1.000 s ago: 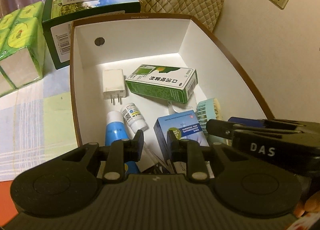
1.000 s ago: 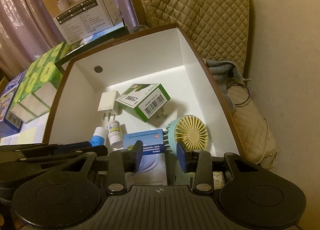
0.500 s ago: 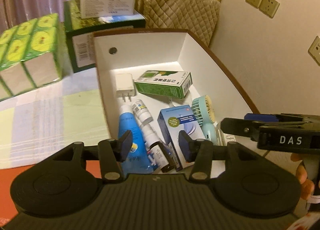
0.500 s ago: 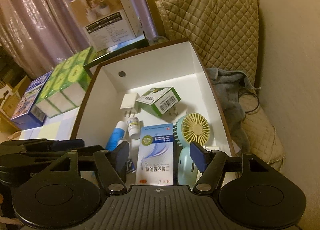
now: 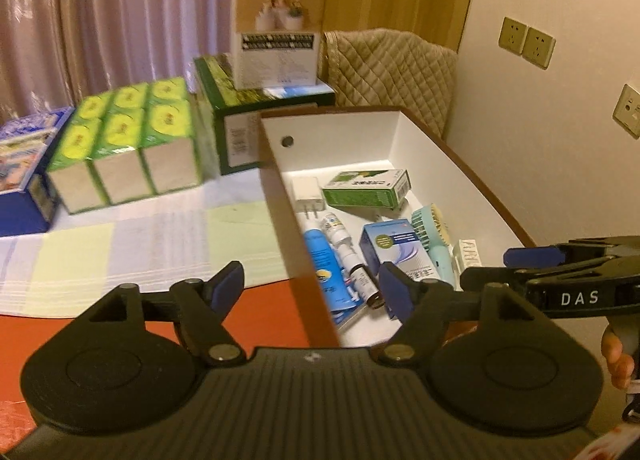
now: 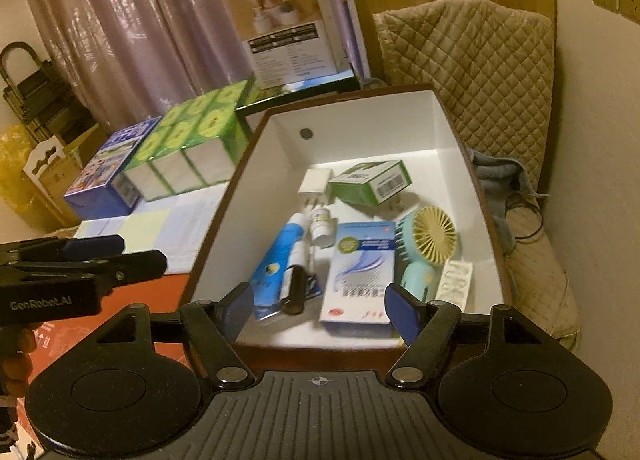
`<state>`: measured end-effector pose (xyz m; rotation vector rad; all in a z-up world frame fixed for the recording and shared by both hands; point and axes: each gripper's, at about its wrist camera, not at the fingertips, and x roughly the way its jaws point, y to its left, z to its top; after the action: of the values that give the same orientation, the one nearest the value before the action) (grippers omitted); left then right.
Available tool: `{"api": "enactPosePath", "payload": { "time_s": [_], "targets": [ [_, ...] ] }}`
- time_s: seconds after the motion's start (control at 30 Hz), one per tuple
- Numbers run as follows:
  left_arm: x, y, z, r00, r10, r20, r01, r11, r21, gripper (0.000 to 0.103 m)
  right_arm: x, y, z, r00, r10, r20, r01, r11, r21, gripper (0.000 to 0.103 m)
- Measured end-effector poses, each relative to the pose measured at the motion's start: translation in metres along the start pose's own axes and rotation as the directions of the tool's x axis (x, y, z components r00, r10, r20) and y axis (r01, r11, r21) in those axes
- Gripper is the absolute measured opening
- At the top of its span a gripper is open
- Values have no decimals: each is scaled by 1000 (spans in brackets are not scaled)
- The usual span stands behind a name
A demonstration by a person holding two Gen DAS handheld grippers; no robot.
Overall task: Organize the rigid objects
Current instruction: 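Withdraw both grippers from the brown box back over the mat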
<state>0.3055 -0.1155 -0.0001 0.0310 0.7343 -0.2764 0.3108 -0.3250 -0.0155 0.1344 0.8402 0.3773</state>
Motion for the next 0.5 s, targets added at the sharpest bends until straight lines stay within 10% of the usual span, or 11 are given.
{"api": "enactPosePath", "payload": {
  "time_s": [0.5],
  "targets": [
    [-115,42,-77,993,114,13,-113,993,-39,77,-32,85,-67,1000,23,-18,-24,998,-56,72]
  ]
}}
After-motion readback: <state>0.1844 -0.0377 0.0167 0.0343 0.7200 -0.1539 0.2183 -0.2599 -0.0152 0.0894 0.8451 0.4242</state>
